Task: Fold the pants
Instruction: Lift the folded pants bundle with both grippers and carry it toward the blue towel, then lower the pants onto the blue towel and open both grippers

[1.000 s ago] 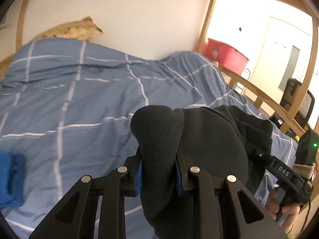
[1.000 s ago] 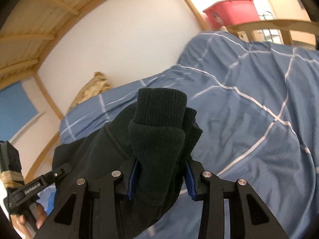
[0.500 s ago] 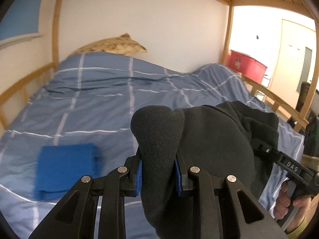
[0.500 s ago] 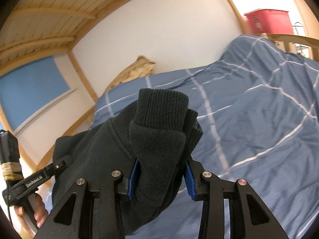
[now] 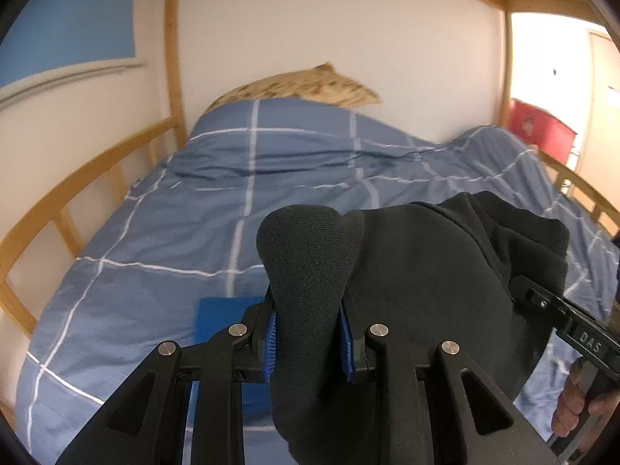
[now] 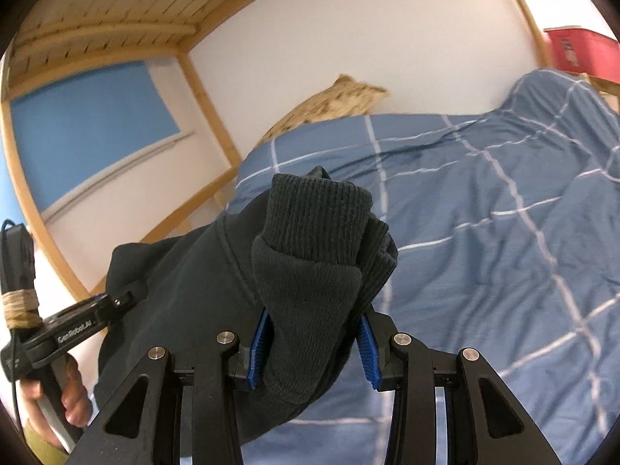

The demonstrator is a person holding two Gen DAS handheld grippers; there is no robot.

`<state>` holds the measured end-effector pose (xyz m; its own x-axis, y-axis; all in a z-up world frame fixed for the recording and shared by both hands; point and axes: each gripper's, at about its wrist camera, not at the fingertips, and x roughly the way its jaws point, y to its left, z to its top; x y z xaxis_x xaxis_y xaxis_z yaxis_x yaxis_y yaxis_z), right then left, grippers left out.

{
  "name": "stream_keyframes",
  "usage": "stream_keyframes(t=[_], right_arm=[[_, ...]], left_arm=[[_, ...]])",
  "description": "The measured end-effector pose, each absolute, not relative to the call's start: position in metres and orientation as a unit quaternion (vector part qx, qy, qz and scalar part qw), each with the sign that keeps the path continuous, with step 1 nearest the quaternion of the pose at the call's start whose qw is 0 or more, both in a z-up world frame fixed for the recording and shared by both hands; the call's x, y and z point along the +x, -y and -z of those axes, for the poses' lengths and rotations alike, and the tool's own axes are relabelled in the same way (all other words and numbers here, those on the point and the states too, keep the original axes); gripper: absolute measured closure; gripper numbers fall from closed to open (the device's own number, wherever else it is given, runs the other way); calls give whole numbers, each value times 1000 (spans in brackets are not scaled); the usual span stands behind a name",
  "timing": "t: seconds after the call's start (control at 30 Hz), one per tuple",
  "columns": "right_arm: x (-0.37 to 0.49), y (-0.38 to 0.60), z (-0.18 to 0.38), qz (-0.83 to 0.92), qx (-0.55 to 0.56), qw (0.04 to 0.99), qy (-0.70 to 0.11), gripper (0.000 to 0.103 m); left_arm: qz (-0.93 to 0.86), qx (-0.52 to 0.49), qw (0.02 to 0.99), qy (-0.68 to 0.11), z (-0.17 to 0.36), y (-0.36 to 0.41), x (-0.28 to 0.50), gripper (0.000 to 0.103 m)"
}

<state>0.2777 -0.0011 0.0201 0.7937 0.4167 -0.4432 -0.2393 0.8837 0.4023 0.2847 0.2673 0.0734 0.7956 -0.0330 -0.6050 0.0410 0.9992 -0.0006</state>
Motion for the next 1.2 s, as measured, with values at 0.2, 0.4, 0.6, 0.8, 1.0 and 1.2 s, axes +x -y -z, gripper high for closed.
stream_keyframes(t=[0.2,0.4,0.6,0.8,1.0,1.2], right_arm=[[316,-56,5,-189,159,925,-288,63],[348,-103,34,-183,148,923,-304,63],[357,-129,61,-178,125,923,-318,63],[353,-135,64,-173,107,929,-309,63],[358,-133,66,-158,111,924,-329,59],[349,-121,59,-75,107,929,-345,40]], left_arm=[[-13,8,941,-339,-43,-323,324,77],[-27,8,930,-366,0,-365,363,77],[-25,2,922,-386,31,-382,375,77],[-20,-3,922,-388,43,-387,375,75],[-77,23,921,-381,41,-393,375,65],[-130,50,921,-364,26,-399,367,61]])
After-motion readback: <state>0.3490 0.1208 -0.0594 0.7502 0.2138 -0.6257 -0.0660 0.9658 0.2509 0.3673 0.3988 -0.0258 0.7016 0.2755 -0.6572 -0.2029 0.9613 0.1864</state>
